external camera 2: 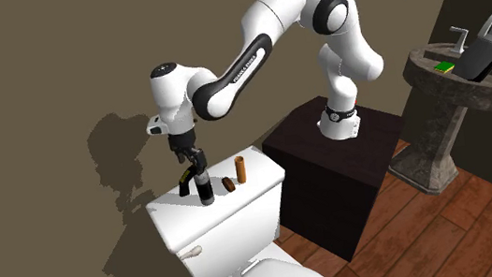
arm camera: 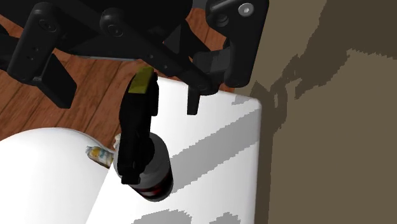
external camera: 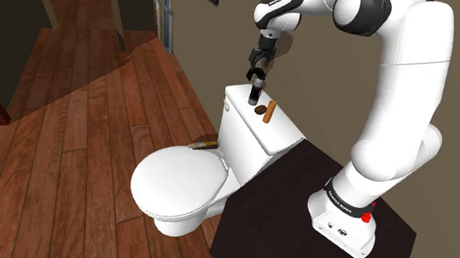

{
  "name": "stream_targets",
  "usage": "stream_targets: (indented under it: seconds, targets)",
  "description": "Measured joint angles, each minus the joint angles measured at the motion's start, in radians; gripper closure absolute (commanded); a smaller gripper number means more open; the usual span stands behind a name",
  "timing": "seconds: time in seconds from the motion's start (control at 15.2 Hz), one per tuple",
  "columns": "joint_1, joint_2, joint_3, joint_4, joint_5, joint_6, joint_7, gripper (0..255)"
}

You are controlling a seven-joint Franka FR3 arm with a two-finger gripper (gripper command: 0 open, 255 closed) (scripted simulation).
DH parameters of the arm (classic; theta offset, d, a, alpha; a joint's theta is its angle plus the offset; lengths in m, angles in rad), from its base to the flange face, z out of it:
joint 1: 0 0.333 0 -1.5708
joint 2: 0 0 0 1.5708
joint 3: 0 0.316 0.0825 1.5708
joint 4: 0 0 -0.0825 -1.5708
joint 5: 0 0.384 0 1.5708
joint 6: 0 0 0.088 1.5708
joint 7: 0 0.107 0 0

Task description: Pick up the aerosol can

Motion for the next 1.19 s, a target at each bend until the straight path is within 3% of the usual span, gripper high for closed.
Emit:
stream_targets:
  seconds: [0.4, 0.46, 1.19]
  targets:
    - [-0.005, 0.042, 0.006, -0.015, 0.011, 0.056, -0.008, 0]
    - [-0.005, 0.045, 0.006, -0.016, 0.012, 0.060, -0.008, 255]
    - [-0.005, 0.044, 0.006, -0.015, 0.011, 0.059, -0.008, 255]
